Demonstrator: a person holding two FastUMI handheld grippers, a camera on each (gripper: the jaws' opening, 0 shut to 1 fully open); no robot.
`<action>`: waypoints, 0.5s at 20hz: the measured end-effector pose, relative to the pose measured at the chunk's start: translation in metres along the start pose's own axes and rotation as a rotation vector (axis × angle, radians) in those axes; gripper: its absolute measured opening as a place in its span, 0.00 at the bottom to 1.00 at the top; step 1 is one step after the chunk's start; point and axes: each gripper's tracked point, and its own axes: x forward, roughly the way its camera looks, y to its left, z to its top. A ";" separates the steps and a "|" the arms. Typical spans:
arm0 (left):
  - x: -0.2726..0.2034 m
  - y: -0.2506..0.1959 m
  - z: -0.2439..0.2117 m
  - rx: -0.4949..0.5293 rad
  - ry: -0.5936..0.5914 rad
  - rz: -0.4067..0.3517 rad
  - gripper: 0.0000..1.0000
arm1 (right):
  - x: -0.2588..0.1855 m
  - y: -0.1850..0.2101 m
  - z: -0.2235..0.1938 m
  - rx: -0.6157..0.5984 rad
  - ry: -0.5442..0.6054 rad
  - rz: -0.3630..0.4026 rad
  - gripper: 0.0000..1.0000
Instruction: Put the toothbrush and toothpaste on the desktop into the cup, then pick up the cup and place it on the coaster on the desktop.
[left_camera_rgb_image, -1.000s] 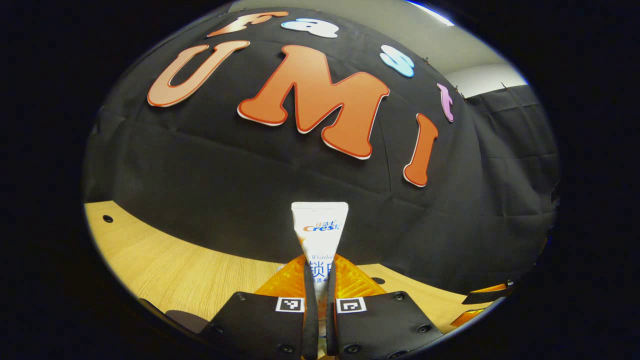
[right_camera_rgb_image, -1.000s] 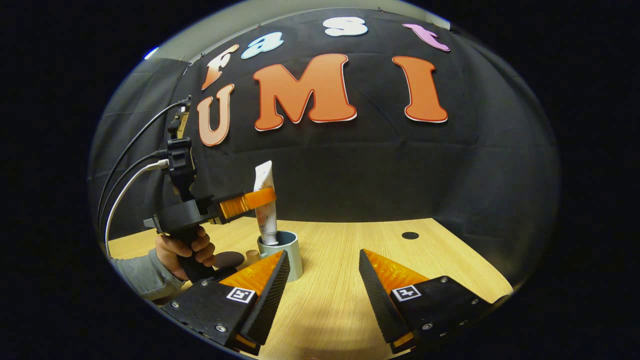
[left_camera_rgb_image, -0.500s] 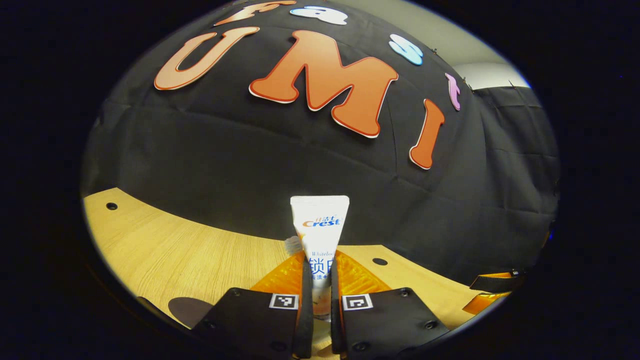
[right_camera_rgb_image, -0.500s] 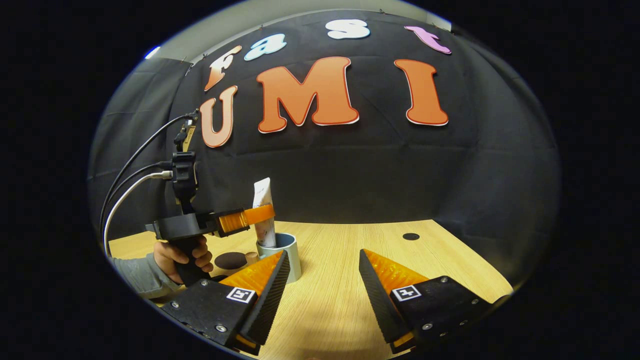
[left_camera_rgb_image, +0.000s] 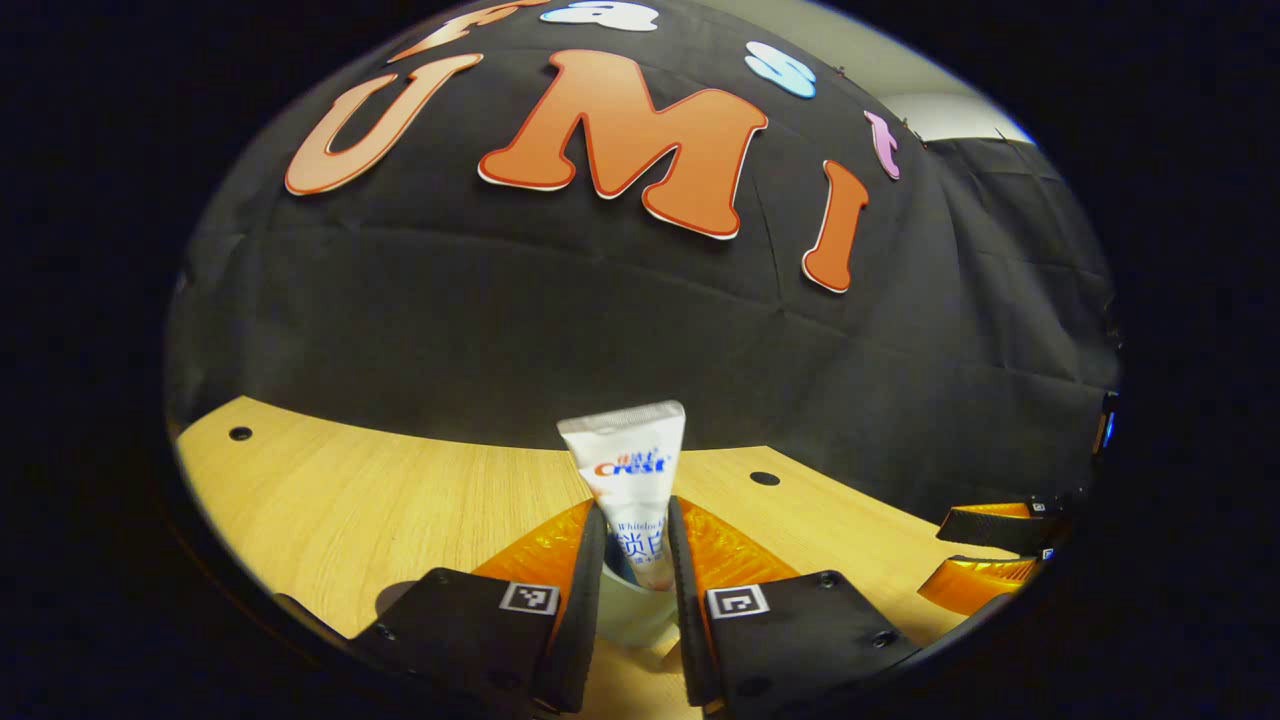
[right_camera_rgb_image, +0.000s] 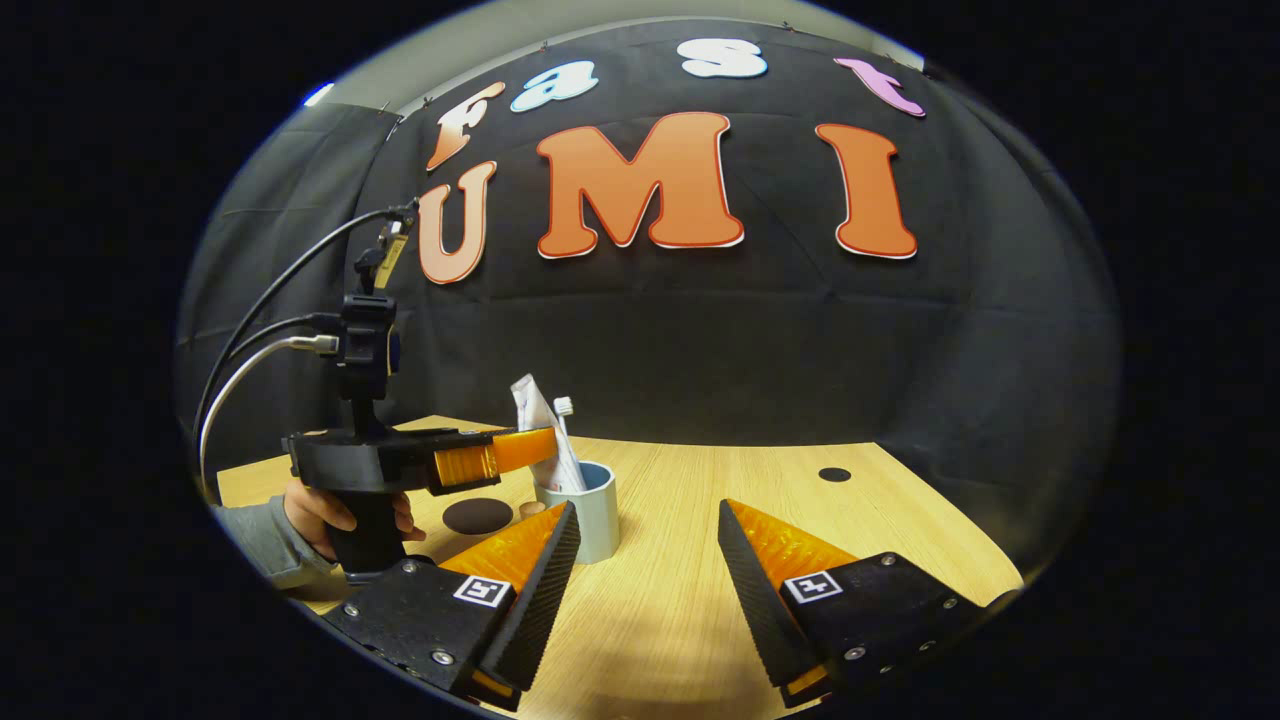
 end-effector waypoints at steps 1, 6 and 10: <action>-0.007 0.000 0.002 0.007 -0.005 -0.003 0.43 | 0.002 0.003 -0.001 -0.001 0.009 0.002 0.84; -0.033 0.005 0.028 0.035 -0.054 -0.007 0.72 | 0.012 0.019 0.002 -0.014 0.046 0.020 0.84; -0.060 0.020 0.041 0.071 -0.072 0.042 0.83 | 0.023 0.029 0.006 -0.041 0.089 0.018 0.84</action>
